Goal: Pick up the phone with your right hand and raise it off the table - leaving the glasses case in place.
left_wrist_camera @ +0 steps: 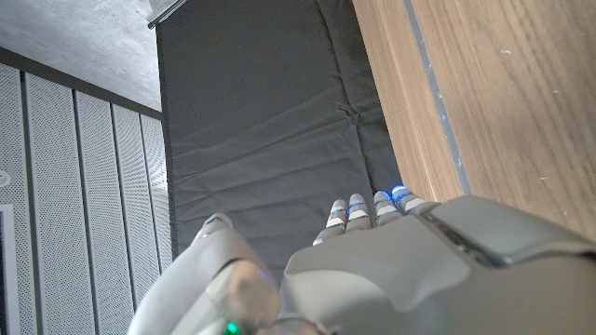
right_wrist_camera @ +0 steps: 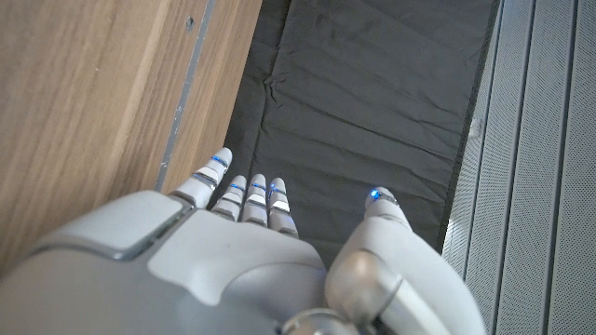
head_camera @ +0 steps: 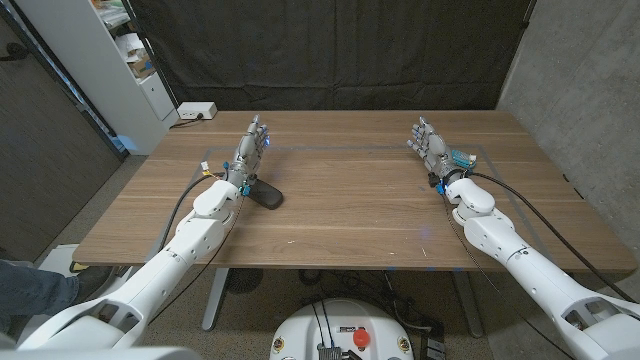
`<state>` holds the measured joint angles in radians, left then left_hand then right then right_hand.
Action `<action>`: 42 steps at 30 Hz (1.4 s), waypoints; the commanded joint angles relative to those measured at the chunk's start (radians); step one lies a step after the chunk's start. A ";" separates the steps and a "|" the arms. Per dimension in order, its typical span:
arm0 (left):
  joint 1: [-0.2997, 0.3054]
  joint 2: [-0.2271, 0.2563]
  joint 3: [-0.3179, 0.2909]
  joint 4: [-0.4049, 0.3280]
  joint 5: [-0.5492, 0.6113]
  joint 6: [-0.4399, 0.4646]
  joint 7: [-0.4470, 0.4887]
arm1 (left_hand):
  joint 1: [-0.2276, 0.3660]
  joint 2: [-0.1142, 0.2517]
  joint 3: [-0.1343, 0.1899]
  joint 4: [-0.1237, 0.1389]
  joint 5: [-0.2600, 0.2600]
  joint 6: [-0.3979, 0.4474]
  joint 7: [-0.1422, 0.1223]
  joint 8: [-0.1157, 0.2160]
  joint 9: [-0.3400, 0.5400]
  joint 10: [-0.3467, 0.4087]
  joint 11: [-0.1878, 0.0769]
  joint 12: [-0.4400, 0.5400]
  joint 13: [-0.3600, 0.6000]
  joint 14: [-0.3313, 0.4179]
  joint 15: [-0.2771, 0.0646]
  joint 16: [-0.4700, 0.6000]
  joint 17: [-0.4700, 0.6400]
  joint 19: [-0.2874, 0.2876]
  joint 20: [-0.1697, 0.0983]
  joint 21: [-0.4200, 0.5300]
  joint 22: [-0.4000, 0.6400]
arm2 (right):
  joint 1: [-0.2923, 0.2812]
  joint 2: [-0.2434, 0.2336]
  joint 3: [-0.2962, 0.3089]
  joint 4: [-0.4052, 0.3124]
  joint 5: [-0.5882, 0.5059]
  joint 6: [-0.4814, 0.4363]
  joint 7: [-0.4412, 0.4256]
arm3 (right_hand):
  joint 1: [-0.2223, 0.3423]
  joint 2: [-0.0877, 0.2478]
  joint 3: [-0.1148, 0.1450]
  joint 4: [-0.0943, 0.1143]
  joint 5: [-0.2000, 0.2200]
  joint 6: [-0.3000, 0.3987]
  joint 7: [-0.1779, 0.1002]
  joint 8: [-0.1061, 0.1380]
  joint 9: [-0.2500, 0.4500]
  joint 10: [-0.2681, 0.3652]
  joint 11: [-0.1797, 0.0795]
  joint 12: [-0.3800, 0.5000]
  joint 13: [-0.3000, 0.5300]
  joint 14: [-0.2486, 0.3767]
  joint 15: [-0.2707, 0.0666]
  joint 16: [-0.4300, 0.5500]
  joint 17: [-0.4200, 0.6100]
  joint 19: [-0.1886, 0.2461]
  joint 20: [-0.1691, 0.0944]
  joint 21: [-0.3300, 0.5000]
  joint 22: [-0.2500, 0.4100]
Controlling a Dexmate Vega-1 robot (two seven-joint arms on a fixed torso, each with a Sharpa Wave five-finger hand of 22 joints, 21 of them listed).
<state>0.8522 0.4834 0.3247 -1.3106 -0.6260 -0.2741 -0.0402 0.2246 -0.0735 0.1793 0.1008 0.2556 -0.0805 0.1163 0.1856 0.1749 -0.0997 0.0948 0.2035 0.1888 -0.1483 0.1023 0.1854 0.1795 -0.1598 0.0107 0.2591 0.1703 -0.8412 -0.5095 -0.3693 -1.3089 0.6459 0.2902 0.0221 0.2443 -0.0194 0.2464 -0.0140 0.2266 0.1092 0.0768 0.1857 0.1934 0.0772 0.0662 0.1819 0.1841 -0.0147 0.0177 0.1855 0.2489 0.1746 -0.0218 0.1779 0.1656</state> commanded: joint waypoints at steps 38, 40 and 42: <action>0.053 -0.176 -0.221 -0.054 0.232 0.120 -0.143 | 0.017 0.017 0.008 -0.005 0.005 0.000 0.005 0.004 0.004 -0.005 0.007 0.004 0.004 -0.021 -0.001 0.001 0.003 -0.011 0.002 -0.014 0.005 | -0.030 -0.053 0.008 -0.090 -0.098 0.004 -0.038 | 0.030 0.017 0.012 -0.016 0.007 -0.010 -0.015 0.004 0.001 -0.013 -0.021 0.004 0.002 0.007 -0.009 0.013 -0.015 0.048 -0.012 0.022 0.003; 0.055 -0.175 -0.223 -0.056 0.234 0.124 -0.144 | 0.017 0.017 0.008 -0.005 0.005 0.000 0.004 0.004 0.004 -0.003 0.006 0.005 0.004 -0.021 -0.002 0.001 0.003 -0.011 0.002 -0.015 0.005 | -0.029 -0.059 0.005 -0.096 -0.114 0.000 -0.049 | 0.032 0.017 0.012 -0.017 0.007 -0.011 -0.015 0.004 0.001 -0.014 -0.020 0.004 0.003 0.009 -0.011 0.013 -0.017 0.052 -0.011 0.022 0.003; 0.058 -0.175 -0.226 -0.060 0.236 0.125 -0.144 | 0.017 0.018 0.008 -0.006 0.005 0.000 0.004 0.004 0.004 -0.003 0.006 0.005 0.004 -0.021 -0.002 0.002 0.003 -0.011 0.003 -0.015 0.005 | -0.029 -0.062 0.004 -0.100 -0.118 -0.005 -0.055 | 0.033 0.017 0.012 -0.018 0.007 -0.012 -0.016 0.004 0.001 -0.014 -0.021 0.005 0.003 0.010 -0.012 0.013 -0.018 0.053 -0.011 0.022 0.003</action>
<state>0.8998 0.3144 0.1148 -1.3534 -0.4079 -0.1618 -0.1778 0.2363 -0.0616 0.1833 0.0966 0.2603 -0.0805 0.1161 0.1855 0.1747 -0.1030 0.0981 0.2033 0.1886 -0.1581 0.1019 0.1852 0.1792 -0.1596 0.0107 0.2473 0.1700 -0.8696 -0.5462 -0.3580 -1.3851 0.5682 0.2928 -0.0100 0.2654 0.0015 0.2585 -0.0261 0.2266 0.0982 0.0660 0.1857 0.1931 0.0605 0.0498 0.1818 0.1839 -0.0052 0.0085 0.1933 0.2322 0.2154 -0.0304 0.1973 0.1653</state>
